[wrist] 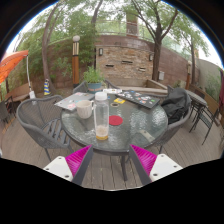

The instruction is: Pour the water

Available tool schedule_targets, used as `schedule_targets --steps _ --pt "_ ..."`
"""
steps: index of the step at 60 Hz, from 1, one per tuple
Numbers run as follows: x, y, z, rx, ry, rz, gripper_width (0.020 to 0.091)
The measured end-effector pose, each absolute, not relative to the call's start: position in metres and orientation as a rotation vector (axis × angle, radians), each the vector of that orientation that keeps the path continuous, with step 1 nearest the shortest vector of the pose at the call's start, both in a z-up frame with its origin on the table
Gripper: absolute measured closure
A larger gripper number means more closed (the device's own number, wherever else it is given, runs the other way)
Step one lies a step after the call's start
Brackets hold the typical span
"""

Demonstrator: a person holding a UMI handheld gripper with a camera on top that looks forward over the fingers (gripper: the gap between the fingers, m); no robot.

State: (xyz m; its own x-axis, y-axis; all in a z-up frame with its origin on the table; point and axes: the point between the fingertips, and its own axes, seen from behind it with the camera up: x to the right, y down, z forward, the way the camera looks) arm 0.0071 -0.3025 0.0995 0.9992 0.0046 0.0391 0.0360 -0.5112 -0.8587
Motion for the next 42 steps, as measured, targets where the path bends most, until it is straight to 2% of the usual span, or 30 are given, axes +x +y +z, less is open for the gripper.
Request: schedule_targets --steps 17,21,24,26,27,28,29,35,42 --pt "-0.034 -0.140 0.070 -1.882 -0.037 0.026 0.0271" --pt "-0.035 -0.112 0.073 -1.835 -0.008 0.057 0.0269" --pt "-0.034 -0.097 0.087 -1.785 0.000 0.071 0.0274" --pt "-0.036 -0.089 0.090 -1.764 -0.011 0.078 0.0314" --pt "-0.037 -0.085 0.086 -1.759 -0.015 0.077 0.0393" --pt "-0.037 -0.083 0.084 -1.761 -0.028 0.077 0.0541" --pt "-0.043 -0.081 0.083 -1.765 -0.051 0.086 0.0646" --pt "-0.045 -0.074 0.090 -1.691 -0.081 0.028 0.0655" --pt "-0.051 -0.071 0.083 -1.745 -0.109 0.039 0.0657"
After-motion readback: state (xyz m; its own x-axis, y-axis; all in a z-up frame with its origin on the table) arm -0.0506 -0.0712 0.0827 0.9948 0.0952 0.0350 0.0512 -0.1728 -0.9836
